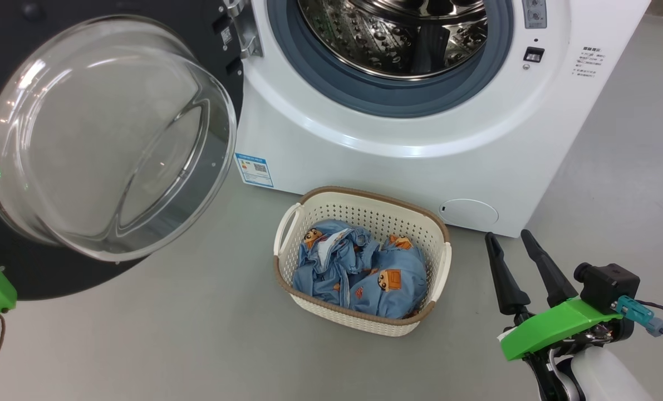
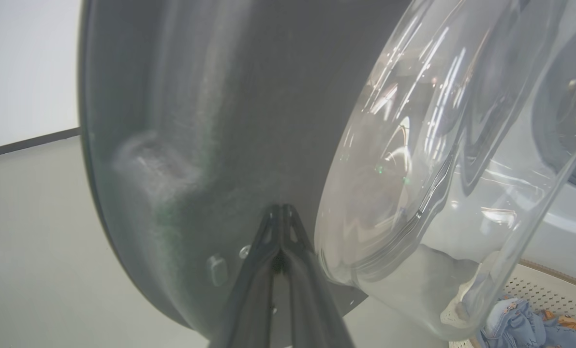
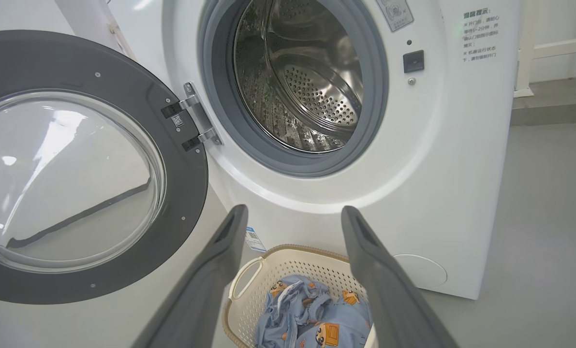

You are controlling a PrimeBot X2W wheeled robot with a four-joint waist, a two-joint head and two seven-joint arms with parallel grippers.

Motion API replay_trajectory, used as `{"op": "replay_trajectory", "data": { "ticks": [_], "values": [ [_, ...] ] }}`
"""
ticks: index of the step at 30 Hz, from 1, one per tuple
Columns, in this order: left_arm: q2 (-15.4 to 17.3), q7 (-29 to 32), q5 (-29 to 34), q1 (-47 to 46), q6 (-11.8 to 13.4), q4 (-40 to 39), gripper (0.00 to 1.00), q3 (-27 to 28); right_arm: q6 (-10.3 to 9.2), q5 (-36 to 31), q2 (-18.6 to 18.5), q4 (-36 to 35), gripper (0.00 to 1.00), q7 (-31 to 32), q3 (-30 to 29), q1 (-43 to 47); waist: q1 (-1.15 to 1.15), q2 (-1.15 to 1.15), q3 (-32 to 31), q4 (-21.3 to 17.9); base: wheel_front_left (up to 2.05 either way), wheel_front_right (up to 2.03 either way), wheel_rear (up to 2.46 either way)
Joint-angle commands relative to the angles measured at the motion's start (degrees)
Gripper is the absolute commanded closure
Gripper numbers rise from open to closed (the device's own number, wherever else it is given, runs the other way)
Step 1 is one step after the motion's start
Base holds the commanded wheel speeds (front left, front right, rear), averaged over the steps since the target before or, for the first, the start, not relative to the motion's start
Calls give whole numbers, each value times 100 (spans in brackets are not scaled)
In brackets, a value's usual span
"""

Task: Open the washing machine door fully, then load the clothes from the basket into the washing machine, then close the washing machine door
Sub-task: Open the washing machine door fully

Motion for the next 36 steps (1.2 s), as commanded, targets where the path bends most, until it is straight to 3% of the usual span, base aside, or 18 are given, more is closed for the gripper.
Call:
{"op": "replay_trajectory", "data": {
  "ticks": [1,14,20,27,28,29,30,36],
  "values": [
    [367,-121,1,-250,14,-41,100,161,26,20,11,-109,0,-71,140,-111,0,0,-23,16,0,0,0],
    [235,-415,-191,137,-225,-174,100,168,26,44,-9,-119,0,-71,204,-41,0,0,-119,-3,0,0,0],
    [79,-576,-322,486,-303,-599,100,184,26,58,-59,-145,0,-71,224,-20,0,0,-139,-7,0,0,0],
    [-194,-689,-471,973,-228,-1338,100,205,26,54,-136,-202,0,-71,227,-40,0,0,-115,-41,0,0,0],
    [-217,-702,-480,1048,-215,-1455,71,202,26,53,-147,-207,0,-71,237,-46,0,0,-117,-60,0,0,0],
    [-250,-717,-496,1125,-205,-1579,49,202,26,50,-159,-212,0,-71,244,-51,0,0,-121,-81,0,0,0],
    [-286,-733,-510,1206,-188,-1707,0,201,26,47,-173,-215,0,-71,251,-53,0,0,-128,-102,0,0,0],
    [-486,-842,-644,1733,-47,-2604,0,297,26,54,-243,-221,0,-71,321,-64,0,0,-196,-353,0,0,0]
  ]
}}
